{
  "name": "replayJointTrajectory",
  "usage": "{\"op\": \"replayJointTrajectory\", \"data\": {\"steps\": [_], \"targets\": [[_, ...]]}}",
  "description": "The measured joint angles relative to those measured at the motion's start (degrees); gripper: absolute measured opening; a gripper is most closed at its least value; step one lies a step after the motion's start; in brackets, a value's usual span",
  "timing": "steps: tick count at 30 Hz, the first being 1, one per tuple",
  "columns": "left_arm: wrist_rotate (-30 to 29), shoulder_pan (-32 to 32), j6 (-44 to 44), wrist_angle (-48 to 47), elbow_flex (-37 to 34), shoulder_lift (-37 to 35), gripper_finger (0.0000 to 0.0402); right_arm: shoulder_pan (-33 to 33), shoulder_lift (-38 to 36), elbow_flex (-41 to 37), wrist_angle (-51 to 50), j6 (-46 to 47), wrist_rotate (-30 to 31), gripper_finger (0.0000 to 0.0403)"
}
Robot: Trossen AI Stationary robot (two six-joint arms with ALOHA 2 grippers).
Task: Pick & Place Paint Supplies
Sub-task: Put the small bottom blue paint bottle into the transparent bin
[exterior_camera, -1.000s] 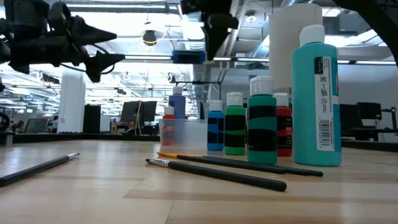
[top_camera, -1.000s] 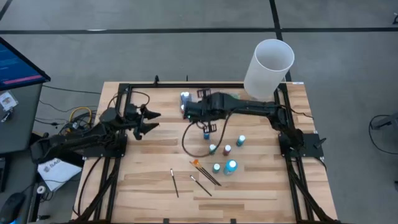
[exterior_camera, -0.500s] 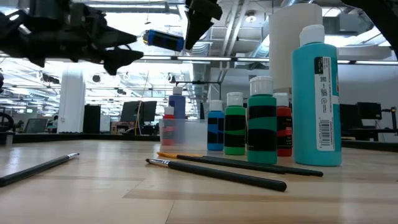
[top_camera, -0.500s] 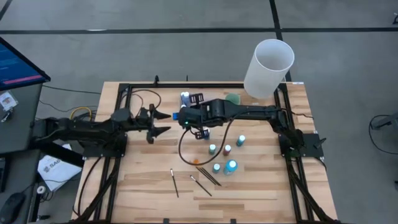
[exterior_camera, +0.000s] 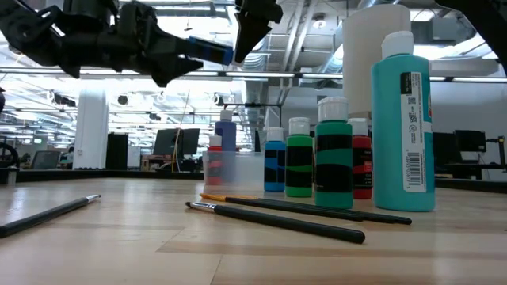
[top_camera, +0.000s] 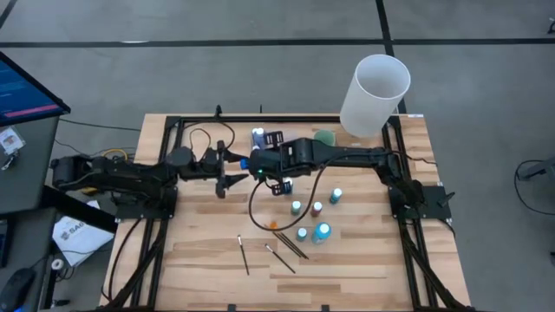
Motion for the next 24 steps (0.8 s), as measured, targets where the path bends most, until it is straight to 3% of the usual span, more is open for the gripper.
{"op": "replayJointTrajectory", "data": {"steps": [9,24], "targets": [[-1.0,-0.3,1.0,1.2,0.0,-0.4,0.0260,-0.2,0.0,0.0,0.0,0.0,-1.6,0.0100],[-0.9,-0.3,1.2,1.3,0.0,0.1,0.0191,-0.3,0.4,0.0,0.4,0.0,-4.5,0.0100]]}}
